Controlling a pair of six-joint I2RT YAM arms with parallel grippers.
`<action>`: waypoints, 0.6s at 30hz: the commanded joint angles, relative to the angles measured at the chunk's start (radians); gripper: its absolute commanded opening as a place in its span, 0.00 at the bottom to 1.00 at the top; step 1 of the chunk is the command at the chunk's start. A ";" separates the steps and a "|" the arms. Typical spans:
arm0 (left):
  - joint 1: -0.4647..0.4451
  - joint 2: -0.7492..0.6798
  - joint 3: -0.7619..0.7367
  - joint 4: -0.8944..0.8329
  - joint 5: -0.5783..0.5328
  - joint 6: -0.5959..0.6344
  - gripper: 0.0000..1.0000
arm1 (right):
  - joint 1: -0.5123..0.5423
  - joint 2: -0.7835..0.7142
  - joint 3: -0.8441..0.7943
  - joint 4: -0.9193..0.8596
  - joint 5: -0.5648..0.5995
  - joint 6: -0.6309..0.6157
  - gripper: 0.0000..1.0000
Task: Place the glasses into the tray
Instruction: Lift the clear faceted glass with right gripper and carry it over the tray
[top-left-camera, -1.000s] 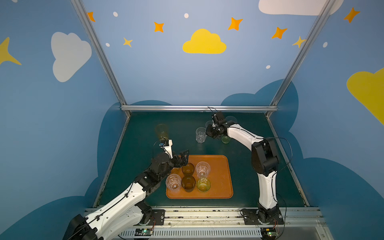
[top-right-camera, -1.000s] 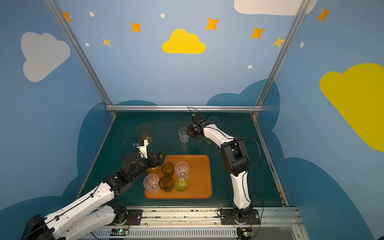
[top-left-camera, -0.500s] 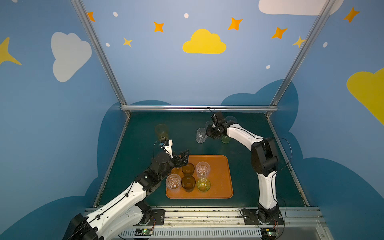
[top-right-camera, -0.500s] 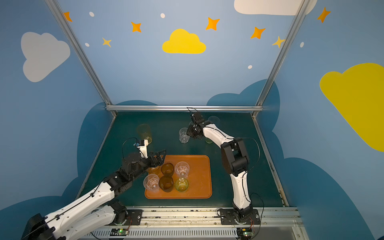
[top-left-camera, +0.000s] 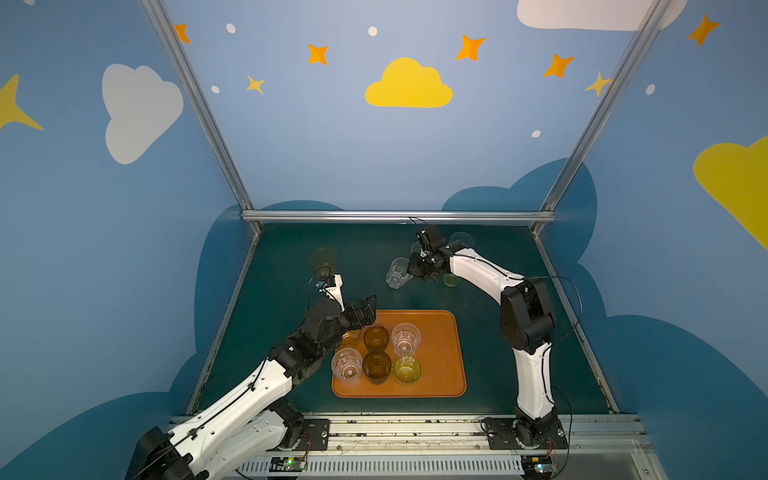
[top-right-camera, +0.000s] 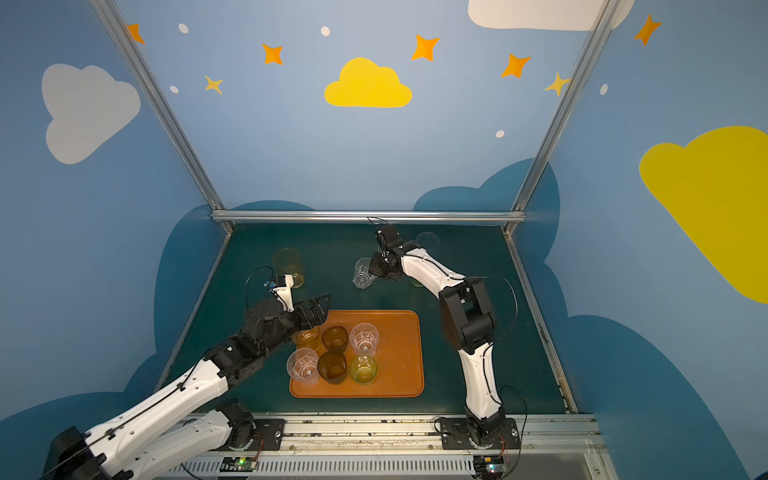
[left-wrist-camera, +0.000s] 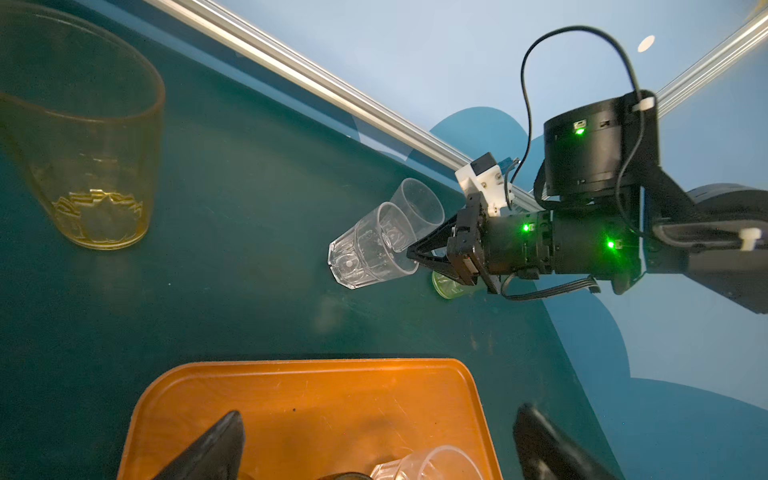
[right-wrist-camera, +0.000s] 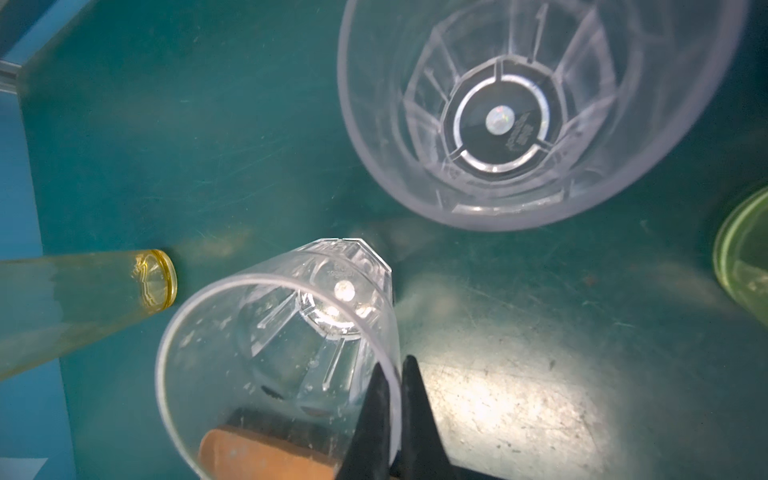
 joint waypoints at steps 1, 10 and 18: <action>0.004 0.018 0.049 -0.069 -0.010 -0.021 1.00 | 0.011 -0.110 -0.022 0.008 0.007 -0.022 0.00; 0.004 0.018 0.088 -0.149 -0.048 -0.090 1.00 | 0.027 -0.285 -0.160 0.042 0.032 -0.056 0.00; 0.006 0.048 0.131 -0.210 -0.022 -0.137 1.00 | 0.035 -0.408 -0.275 0.047 0.049 -0.080 0.00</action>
